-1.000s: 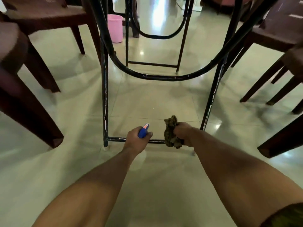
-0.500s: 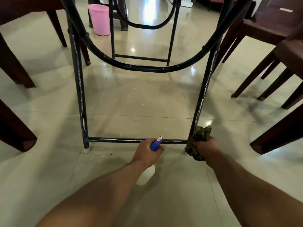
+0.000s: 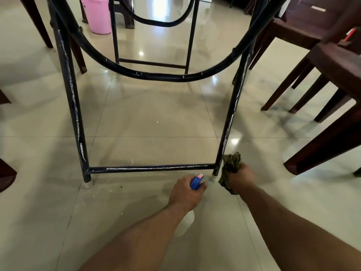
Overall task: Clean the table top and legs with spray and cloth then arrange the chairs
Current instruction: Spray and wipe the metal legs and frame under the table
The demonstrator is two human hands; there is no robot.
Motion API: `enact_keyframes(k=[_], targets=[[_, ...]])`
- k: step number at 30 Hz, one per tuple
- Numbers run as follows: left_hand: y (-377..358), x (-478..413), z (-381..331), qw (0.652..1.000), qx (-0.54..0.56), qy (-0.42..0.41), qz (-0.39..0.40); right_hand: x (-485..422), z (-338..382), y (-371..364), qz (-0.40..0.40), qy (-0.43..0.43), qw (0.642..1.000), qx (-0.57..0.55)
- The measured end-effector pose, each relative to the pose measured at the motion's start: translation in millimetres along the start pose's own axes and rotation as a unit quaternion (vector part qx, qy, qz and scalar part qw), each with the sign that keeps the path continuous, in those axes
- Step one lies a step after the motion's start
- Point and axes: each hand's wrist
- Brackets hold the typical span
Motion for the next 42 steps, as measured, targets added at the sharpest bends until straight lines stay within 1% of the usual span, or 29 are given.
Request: enact_keyframes(k=[2, 3, 5, 8, 10, 12, 13, 15, 16, 17, 19, 20, 21, 23, 24, 25, 27, 28, 29, 31, 32, 33, 35, 36, 37, 38, 40, 41, 42], targets=[[-0.2, 1.0, -1.0, 1.000, -0.018, 0.001, 0.004, 2.3, 2.8, -8.4, -0.020, 0.065, 0.997, 0.032], [1.4, 1.7, -1.2, 1.000, -0.025, 0.004, 0.001, 1.7, 2.3, -13.5, -0.042, 0.106, 0.991, 0.077], [8.4, 3.5, -0.4, 1.000, -0.016, 0.014, -0.020, 3.3, 0.8, -25.4, -0.092, 0.187, 0.963, 0.171], [24.0, 7.7, 3.7, 0.997, 0.009, 0.032, -0.065, 7.8, 2.4, -42.9, -0.144, 0.247, 0.925, 0.251], [34.4, 8.5, 9.0, 0.996, 0.024, 0.042, -0.077, 9.0, 8.5, -62.9, -0.131, 0.211, 0.935, 0.252], [45.7, 7.1, 14.9, 0.994, 0.035, 0.044, -0.092, 12.2, 23.9, -88.6, -0.051, 0.179, 0.961, 0.205], [51.3, 6.4, 17.6, 0.993, 0.039, 0.043, -0.103, 12.2, 29.8, -100.1, 0.008, 0.199, 0.959, 0.202], [61.5, 6.1, 21.5, 0.991, 0.032, 0.040, -0.123, 11.4, 29.7, -111.6, 0.087, 0.261, 0.927, 0.253], [65.3, 6.0, 23.9, 0.990, 0.026, 0.038, -0.130, 7.7, 24.7, -109.5, 0.087, 0.274, 0.919, 0.268], [68.3, 7.1, 27.5, 0.989, 0.027, 0.041, -0.138, 1.5, 16.3, -106.0, 0.057, 0.265, 0.922, 0.277], [74.6, 8.3, 32.4, 0.987, 0.043, 0.043, -0.146, -1.6, 5.8, -99.5, -0.041, 0.194, 0.936, 0.290], [79.6, 8.7, 34.0, 0.987, 0.049, 0.045, -0.147, 3.6, 9.7, -103.7, -0.053, 0.180, 0.940, 0.286], [80.0, 9.5, 33.7, 0.988, 0.047, 0.045, -0.139, 9.5, 7.8, -108.5, -0.033, 0.198, 0.940, 0.276], [81.8, 9.8, 33.7, 0.990, 0.040, 0.042, -0.127, 18.4, 6.2, -116.7, 0.052, 0.274, 0.914, 0.294], [81.3, 11.4, 33.7, 0.991, 0.039, 0.041, -0.120, 18.3, 2.6, -115.9, 0.072, 0.296, 0.904, 0.299], [80.2, 12.5, 33.9, 0.991, 0.042, 0.041, -0.117, 14.5, -0.8, -113.4, 0.060, 0.292, 0.909, 0.290], [78.3, 14.6, 33.4, 0.992, 0.046, 0.035, -0.116, 8.3, -3.5, -108.7, -0.009, 0.205, 0.946, 0.252], [77.3, 15.0, 32.4, 0.992, 0.044, 0.030, -0.113, 8.7, -2.6, -110.2, -0.013, 0.180, 0.955, 0.235], [75.6, 15.0, 32.2, 0.993, 0.044, 0.025, -0.107, 12.7, -0.7, -111.8, 0.014, 0.194, 0.953, 0.233], [71.2, 14.8, 33.6, 0.993, 0.054, 0.015, -0.102, 15.2, -3.4, -111.2, 0.082, 0.269, 0.921, 0.270], [69.6, 14.5, 33.1, 0.993, 0.060, 0.014, -0.103, 11.7, -7.5, -106.6, 0.088, 0.286, 0.913, 0.277], [68.4, 15.0, 32.8, 0.992, 0.062, 0.014, -0.105, 7.8, -12.7, -100.4, 0.066, 0.272, 0.920, 0.273], [66.5, 11.8, 30.5, 0.992, 0.066, 0.018, -0.107, 2.5, -16.3, -90.4, -0.006, 0.188, 0.948, 0.258], [66.9, 9.8, 30.7, 0.992, 0.066, 0.019, -0.106, 4.3, -10.9, -93.2, -0.011, 0.172, 0.952, 0.253], [67.3, 8.1, 29.2, 0.993, 0.064, 0.016, -0.102, 11.6, -0.2, -95.6, 0.012, 0.187, 0.948, 0.256], [68.4, 7.3, 28.4, 0.993, 0.065, 0.012, -0.098, 17.2, 9.9, -98.9, 0.049, 0.231, 0.933, 0.271], [71.1, 6.1, 29.4, 0.994, 0.064, 0.009, -0.092, 17.1, 17.9, -100.4, 0.113, 0.308, 0.890, 0.315], [73.0, 6.2, 30.2, 0.994, 0.061, 0.013, -0.093, 14.0, 15.6, -95.6, 0.119, 0.302, 0.887, 0.328], [75.2, 6.1, 29.9, 0.994, 0.058, 0.016, -0.096, 9.0, 10.0, -88.5, 0.093, 0.272, 0.900, 0.327]])
Point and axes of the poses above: each hand's wrist, its own x-axis away from the middle knuckle, its own y-axis out of the back of the hand, z = x × y, and after that the axes turned 11 degrees about -y, right-handed
